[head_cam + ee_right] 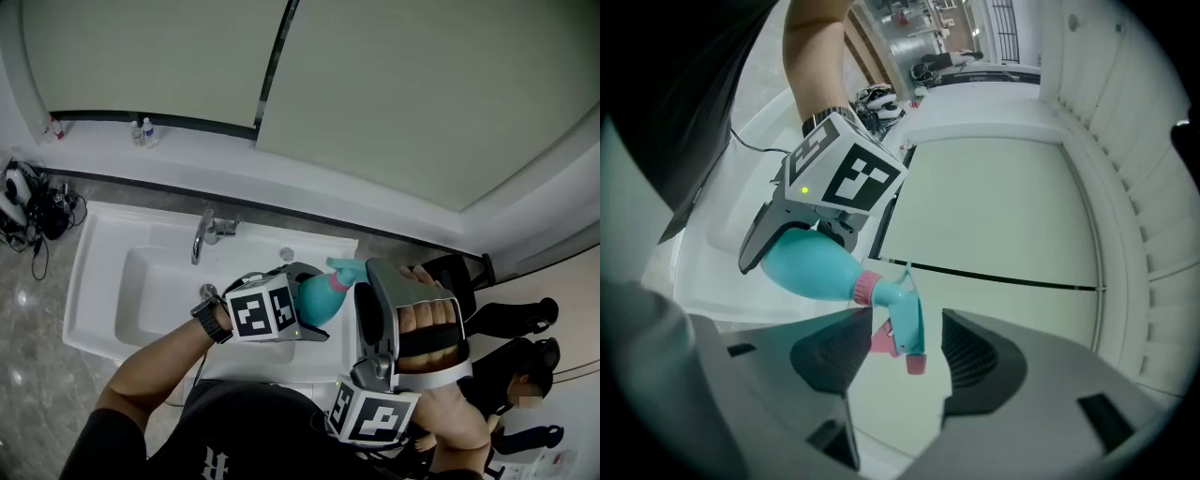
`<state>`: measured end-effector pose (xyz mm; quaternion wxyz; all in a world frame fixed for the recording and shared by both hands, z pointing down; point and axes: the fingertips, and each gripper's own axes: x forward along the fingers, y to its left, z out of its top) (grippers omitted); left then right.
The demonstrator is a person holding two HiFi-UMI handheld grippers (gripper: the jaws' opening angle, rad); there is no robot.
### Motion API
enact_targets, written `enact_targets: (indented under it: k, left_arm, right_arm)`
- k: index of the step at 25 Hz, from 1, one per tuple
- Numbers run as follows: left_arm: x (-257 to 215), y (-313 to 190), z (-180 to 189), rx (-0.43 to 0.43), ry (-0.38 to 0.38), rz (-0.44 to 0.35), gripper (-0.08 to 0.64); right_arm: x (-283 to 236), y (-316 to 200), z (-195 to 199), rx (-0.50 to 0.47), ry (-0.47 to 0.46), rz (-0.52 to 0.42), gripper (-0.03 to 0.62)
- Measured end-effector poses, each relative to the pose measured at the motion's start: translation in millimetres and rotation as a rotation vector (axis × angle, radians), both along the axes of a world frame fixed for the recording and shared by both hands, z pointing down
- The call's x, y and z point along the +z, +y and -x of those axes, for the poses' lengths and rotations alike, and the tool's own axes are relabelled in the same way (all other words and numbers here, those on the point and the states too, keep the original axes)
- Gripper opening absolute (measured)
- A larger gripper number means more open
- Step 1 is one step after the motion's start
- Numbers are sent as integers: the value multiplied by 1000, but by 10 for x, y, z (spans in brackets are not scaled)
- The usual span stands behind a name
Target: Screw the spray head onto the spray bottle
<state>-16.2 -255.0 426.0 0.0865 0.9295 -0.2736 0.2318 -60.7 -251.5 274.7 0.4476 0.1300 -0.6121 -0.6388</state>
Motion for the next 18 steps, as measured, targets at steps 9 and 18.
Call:
enact_targets:
  k: [9, 18]
  left_arm:
    - [-189, 12, -197, -25, 0, -49, 451]
    - [-399, 256, -300, 95, 29, -94, 451]
  right_arm:
    - [-328, 223, -332, -67, -109, 126, 209]
    - [-697, -243, -820, -433, -727, 1622, 211]
